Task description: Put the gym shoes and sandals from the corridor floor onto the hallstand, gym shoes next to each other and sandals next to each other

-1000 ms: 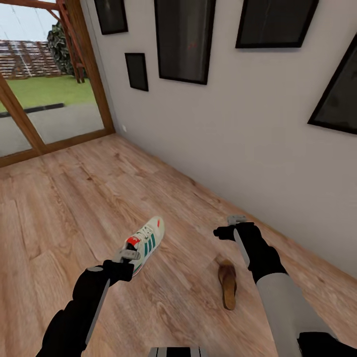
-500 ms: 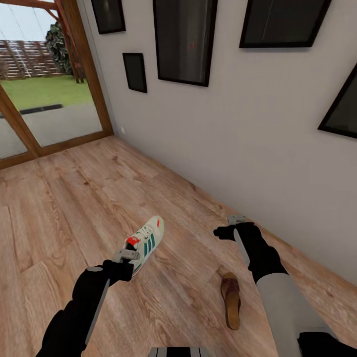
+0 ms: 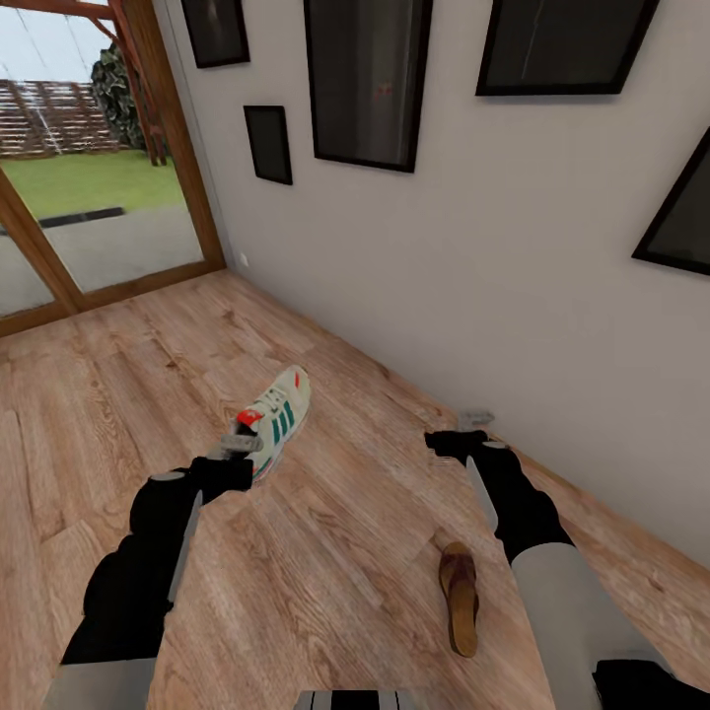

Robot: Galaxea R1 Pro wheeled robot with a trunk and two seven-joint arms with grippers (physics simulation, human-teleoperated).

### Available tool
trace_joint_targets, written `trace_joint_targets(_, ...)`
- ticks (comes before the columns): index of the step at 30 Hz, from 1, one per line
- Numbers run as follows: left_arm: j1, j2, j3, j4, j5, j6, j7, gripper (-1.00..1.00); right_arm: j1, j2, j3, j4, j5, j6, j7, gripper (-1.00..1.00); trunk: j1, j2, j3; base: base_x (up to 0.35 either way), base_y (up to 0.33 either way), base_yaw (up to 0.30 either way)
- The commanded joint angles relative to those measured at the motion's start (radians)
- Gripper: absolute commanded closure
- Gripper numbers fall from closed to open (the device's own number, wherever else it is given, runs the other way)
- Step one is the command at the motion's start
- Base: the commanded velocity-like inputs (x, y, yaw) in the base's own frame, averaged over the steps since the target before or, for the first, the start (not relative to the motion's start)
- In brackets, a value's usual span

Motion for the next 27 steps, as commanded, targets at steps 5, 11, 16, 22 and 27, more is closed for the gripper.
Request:
trace_joint_targets(5,-0.135,0.0,0.004,0.0,-0.005,0.0,-0.219,1.0,0.0,0.0,-0.002,0.006,-0.002,-0.089,-0.002,-1.0,0.0,0.0,0.0,0.0,0.0,0.0)
trace_joint_targets(11,-0.11,0.001,0.032,0.001,-0.005,0.0,-0.269,1.0,0.0,0.0,-0.002,0.005,0.003,-0.107,-0.005,-1.0,0.0,0.0,0.0,0.0,0.0,0.0)
trace_joint_targets(16,-0.061,0.002,0.1,0.001,-0.005,0.0,-0.278,1.0,0.0,0.0,-0.003,0.004,0.002,-0.109,-0.003,-1.0,0.0,0.0,0.0,0.0,0.0,0.0)
trace_joint_targets(22,-0.045,0.002,0.114,0.002,-0.005,-0.001,-0.279,1.0,0.0,0.0,-0.002,0.004,0.001,-0.11,-0.002,-1.0,0.0,0.0,0.0,0.0,0.0,0.0)
trace_joint_targets(27,-0.044,0.003,0.116,0.002,-0.005,-0.03,-0.279,1.0,0.0,0.0,-0.002,0.004,0.002,-0.11,-0.002,-1.0,0.0,0.0,0.0,0.0,0.0,0.0)
